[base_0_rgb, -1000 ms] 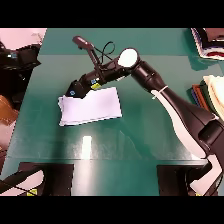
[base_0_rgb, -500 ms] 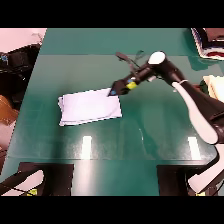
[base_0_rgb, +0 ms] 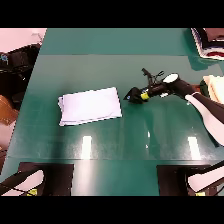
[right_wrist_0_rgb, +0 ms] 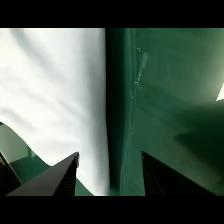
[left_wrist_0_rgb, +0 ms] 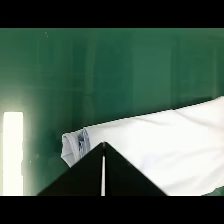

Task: Fold the shirts.

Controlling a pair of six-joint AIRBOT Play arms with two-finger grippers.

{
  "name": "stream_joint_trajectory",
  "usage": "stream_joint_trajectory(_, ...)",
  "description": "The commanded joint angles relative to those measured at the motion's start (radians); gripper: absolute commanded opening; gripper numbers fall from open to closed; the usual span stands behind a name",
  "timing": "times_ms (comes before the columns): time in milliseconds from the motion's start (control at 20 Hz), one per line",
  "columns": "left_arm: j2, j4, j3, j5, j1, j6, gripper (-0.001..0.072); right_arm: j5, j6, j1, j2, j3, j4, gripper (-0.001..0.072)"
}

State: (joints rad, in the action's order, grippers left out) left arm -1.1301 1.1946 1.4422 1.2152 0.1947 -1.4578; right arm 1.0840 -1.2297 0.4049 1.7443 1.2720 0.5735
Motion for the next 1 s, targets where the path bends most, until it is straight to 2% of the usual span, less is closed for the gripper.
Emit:
stream_joint_trajectory(0,0.000,-0.001,0.000,-0.002,0.001,0.000,0.0030,-0.056,-0.004,0.091,0.079,0.064,-0.008,0.0452)
stream_joint_trajectory(250,0.000,-0.001,0.000,0.006,0.001,0.000,0.0030,-0.051,-0.004,0.203,0.200,0.238,-0.068,0.0451)
stream_joint_trajectory(300,0.000,-0.002,0.000,0.012,0.001,0.000,0.0030,-0.052,-0.004,0.213,0.211,0.262,-0.068,0.0428)
stream_joint_trajectory(350,0.000,-0.002,0.000,0.017,-0.004,0.000,0.0030,-0.050,-0.004,0.220,0.218,0.282,-0.065,0.0276)
stream_joint_trajectory(400,0.000,-0.003,0.000,0.016,-0.015,0.000,0.0030,-0.051,-0.003,0.220,0.217,0.298,-0.050,0.0070)
stream_joint_trajectory(450,0.000,-0.003,0.000,0.016,-0.032,0.000,0.0029,-0.048,-0.001,0.218,0.217,0.315,-0.037,0.0016)
stream_joint_trajectory(600,0.000,-0.003,0.000,0.010,-0.116,-0.001,0.0029,-0.034,-0.003,0.167,0.190,0.356,0.007,0.0016)
stream_joint_trajectory(750,0.000,-0.003,0.000,0.004,-0.221,-0.001,0.0029,-0.037,-0.005,0.027,0.098,0.355,0.019,0.0016)
stream_joint_trajectory(950,0.000,-0.005,-0.001,-0.028,-0.344,-0.006,0.0030,-0.008,-0.091,-0.256,-0.066,0.354,0.225,0.0016)
